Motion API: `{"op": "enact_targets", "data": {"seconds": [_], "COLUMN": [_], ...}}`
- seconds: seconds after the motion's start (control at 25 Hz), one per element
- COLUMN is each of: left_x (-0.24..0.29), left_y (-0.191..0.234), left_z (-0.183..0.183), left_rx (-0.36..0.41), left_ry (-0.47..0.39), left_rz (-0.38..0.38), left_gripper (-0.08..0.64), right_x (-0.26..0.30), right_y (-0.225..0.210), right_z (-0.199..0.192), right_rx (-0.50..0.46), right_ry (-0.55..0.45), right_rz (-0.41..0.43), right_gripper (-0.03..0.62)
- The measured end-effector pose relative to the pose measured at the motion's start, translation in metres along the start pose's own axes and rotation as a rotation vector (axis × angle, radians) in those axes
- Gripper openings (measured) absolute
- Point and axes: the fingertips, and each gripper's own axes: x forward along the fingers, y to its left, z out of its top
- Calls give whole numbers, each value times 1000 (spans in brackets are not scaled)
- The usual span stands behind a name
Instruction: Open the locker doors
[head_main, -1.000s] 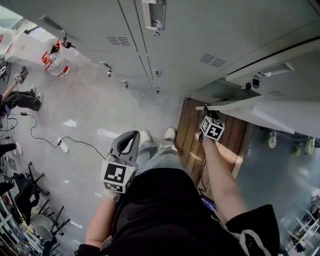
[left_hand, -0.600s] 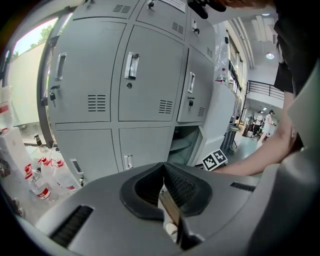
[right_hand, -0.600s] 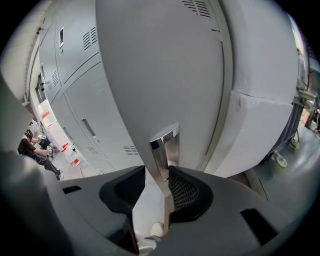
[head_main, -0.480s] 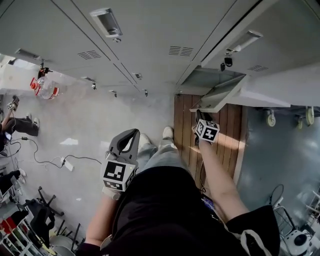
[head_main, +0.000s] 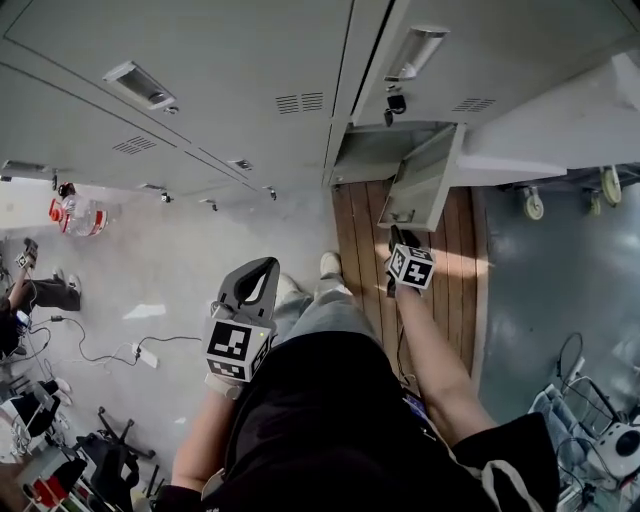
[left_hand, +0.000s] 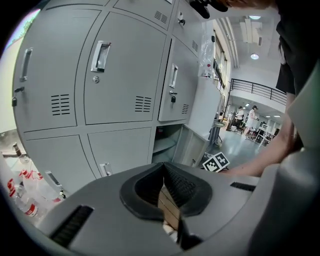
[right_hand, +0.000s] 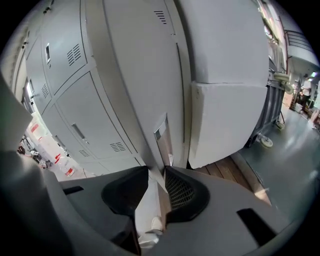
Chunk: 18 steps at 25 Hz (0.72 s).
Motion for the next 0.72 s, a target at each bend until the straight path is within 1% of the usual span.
{"op": "enact_targets", "data": {"seconds": [0.12, 0.32, 0.72], "left_x": [11, 28, 64], "left_y": [-8, -20, -38], "left_z": [6, 14, 38], "left_rx": [13, 37, 62], "left_ry": [3, 6, -7], "left_rz": [-27, -65, -101], "left_gripper": [20, 20, 20], "right_x": [-7, -16, -26], "right_y": [-20, -49, -108], "right_z": [-3, -8, -4], "right_rx": [29, 43, 126], "right_ry": [-1, 1, -12], "right_rz": [-23, -56, -139], "right_gripper": [129, 126, 129]}}
